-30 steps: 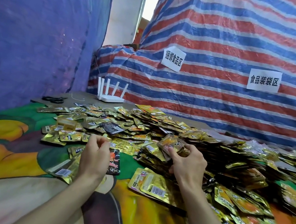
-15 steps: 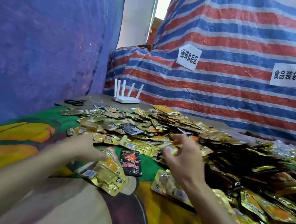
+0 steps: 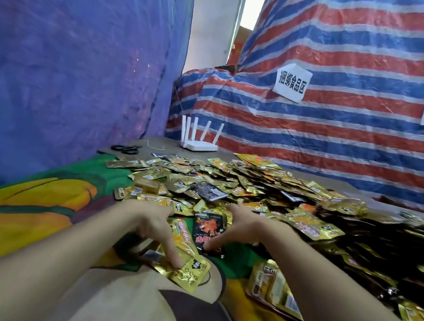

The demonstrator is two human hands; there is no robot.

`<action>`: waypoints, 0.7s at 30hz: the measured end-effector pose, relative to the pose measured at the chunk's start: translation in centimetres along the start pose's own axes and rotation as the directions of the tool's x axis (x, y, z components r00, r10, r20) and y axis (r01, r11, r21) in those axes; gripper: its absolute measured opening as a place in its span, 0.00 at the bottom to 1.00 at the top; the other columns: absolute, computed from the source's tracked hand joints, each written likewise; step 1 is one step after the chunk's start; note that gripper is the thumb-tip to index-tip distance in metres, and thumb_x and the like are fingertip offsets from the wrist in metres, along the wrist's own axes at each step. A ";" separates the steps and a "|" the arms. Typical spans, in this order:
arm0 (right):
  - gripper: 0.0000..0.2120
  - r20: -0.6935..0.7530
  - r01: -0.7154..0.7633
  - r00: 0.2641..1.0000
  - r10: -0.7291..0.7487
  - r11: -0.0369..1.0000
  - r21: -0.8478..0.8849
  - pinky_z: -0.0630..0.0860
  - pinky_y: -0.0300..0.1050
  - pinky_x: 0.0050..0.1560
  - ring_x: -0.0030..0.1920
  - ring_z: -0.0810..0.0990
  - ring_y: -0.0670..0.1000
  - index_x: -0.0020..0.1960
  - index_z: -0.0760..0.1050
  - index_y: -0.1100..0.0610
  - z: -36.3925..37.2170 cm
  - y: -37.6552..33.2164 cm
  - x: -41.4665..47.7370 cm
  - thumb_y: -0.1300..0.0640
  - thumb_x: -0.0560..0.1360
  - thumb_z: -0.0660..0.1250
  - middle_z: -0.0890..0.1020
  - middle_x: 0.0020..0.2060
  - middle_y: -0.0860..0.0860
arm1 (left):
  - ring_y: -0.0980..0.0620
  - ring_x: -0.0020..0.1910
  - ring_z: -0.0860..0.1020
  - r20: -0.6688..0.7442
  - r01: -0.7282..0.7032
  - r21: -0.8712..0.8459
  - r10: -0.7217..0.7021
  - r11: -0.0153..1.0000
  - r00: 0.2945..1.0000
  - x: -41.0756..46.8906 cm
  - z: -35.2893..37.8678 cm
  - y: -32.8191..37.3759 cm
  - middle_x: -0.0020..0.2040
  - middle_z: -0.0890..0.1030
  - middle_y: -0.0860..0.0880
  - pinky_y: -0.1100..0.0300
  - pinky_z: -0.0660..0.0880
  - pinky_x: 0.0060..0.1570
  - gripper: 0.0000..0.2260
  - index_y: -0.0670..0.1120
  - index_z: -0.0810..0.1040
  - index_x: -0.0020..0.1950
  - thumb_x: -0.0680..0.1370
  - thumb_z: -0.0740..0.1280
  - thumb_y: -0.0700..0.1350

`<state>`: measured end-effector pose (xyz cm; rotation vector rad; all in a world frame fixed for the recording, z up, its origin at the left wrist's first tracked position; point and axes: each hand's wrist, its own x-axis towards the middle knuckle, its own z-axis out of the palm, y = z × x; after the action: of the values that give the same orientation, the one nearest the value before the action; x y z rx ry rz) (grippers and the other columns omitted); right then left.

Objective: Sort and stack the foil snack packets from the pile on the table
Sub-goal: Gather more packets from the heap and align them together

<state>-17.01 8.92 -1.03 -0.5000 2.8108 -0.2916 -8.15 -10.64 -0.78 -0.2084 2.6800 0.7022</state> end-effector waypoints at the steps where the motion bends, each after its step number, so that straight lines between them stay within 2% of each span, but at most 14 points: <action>1: 0.82 0.006 -0.013 1.000 0.013 1.000 -0.003 0.66 0.63 0.73 0.77 0.62 0.59 0.81 0.53 0.48 -0.2 -0.1 0.3 0.20 0.31 0.70 0.59 0.80 0.53 | 0.41 0.79 0.55 0.007 -0.006 -0.001 0.006 1.000 1.000 0.2 -0.1 -0.2 0.82 0.52 0.47 0.47 0.60 0.75 0.58 0.50 0.48 0.82 0.63 0.81 0.58; 3: 0.79 0.020 -0.046 0.999 0.046 0.999 0.008 0.70 0.64 0.70 0.74 0.66 0.60 0.79 0.55 0.48 -0.5 -0.2 0.8 0.21 0.32 0.72 0.63 0.78 0.54 | 0.41 0.79 0.56 -0.009 0.000 -0.016 0.000 1.000 1.000 0.6 -0.1 -0.6 0.82 0.54 0.47 0.46 0.58 0.76 0.58 0.50 0.51 0.82 0.61 0.81 0.59; 5: 0.71 0.011 -0.076 0.997 0.076 0.997 -0.018 0.73 0.62 0.67 0.71 0.70 0.59 0.77 0.59 0.50 -0.7 -0.4 1.2 0.23 0.40 0.77 0.68 0.75 0.54 | 0.41 0.77 0.61 -0.050 0.010 -0.084 -0.014 0.996 0.999 0.9 -0.1 -1.0 0.80 0.61 0.46 0.48 0.63 0.72 0.54 0.47 0.57 0.80 0.61 0.82 0.58; 7: 0.60 -0.044 -0.086 0.995 0.084 0.995 -0.052 0.76 0.58 0.61 0.64 0.74 0.57 0.74 0.63 0.53 -0.9 -0.7 1.2 0.27 0.51 0.80 0.73 0.66 0.53 | 0.43 0.70 0.68 -0.116 0.011 -0.186 -0.033 0.983 0.993 1.1 0.0 -1.6 0.74 0.69 0.45 0.52 0.68 0.63 0.49 0.45 0.65 0.76 0.60 0.83 0.55; 9: 0.47 -0.089 -0.069 0.994 0.066 0.997 -0.033 0.78 0.51 0.48 0.53 0.77 0.53 0.66 0.69 0.56 -0.9 -1.3 0.9 0.33 0.57 0.81 0.76 0.54 0.50 | 0.45 0.61 0.70 -0.190 -0.009 -0.323 -0.055 0.946 0.980 1.3 0.1 -2.2 0.67 0.73 0.45 0.53 0.69 0.56 0.45 0.45 0.70 0.72 0.59 0.84 0.50; 11: 0.36 -0.103 -0.049 0.993 0.052 0.998 0.031 0.76 0.48 0.41 0.46 0.77 0.51 0.58 0.71 0.57 -0.7 -1.9 0.5 0.40 0.61 0.83 0.76 0.47 0.50 | 0.46 0.59 0.69 -0.245 -0.053 -0.451 -0.066 0.891 0.967 1.2 0.2 -2.7 0.69 0.72 0.44 0.53 0.68 0.53 0.44 0.45 0.71 0.72 0.59 0.85 0.45; 14: 0.24 -0.137 0.001 0.990 0.030 0.975 0.222 0.81 0.49 0.48 0.47 0.79 0.54 0.54 0.75 0.59 -0.3 -2.8 -0.1 0.53 0.66 0.83 0.80 0.47 0.53 | 0.44 0.63 0.68 -0.316 -0.127 -0.557 -0.067 0.821 0.947 0.7 0.4 -3.0 0.71 0.71 0.43 0.54 0.67 0.53 0.43 0.48 0.73 0.72 0.59 0.85 0.42; 17: 0.14 -0.203 0.055 0.979 0.026 0.923 0.381 0.77 0.44 0.41 0.42 0.78 0.52 0.55 0.75 0.60 0.2 -3.6 -0.9 0.62 0.73 0.76 0.80 0.46 0.55 | 0.44 0.63 0.71 -0.384 -0.184 -0.603 -0.080 0.776 0.920 0.1 0.9 -2.9 0.66 0.74 0.44 0.54 0.69 0.54 0.38 0.49 0.77 0.67 0.58 0.85 0.39; 19: 0.10 -0.220 0.070 0.975 0.034 0.892 0.446 0.74 0.42 0.36 0.40 0.77 0.51 0.56 0.75 0.61 0.9 -3.9 -1.6 0.64 0.76 0.70 0.78 0.44 0.55 | 0.44 0.61 0.73 -0.425 -0.203 -0.616 -0.104 0.761 0.899 -0.3 1.2 -2.8 0.58 0.78 0.48 0.53 0.72 0.55 0.36 0.49 0.78 0.64 0.59 0.84 0.37; 21: 0.05 -0.236 0.067 0.970 0.064 0.859 0.508 0.72 0.44 0.37 0.41 0.76 0.53 0.50 0.74 0.60 1.6 -3.8 -2.4 0.66 0.76 0.68 0.76 0.44 0.56 | 0.45 0.57 0.74 -0.447 -0.224 -0.628 -0.109 0.745 0.888 -1.0 1.3 -2.5 0.51 0.77 0.51 0.53 0.73 0.54 0.32 0.50 0.78 0.62 0.61 0.83 0.35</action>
<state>-13.15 6.07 -1.07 -0.3556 2.7847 -1.1399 -6.30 -12.06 -2.58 -0.5311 2.7216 1.8406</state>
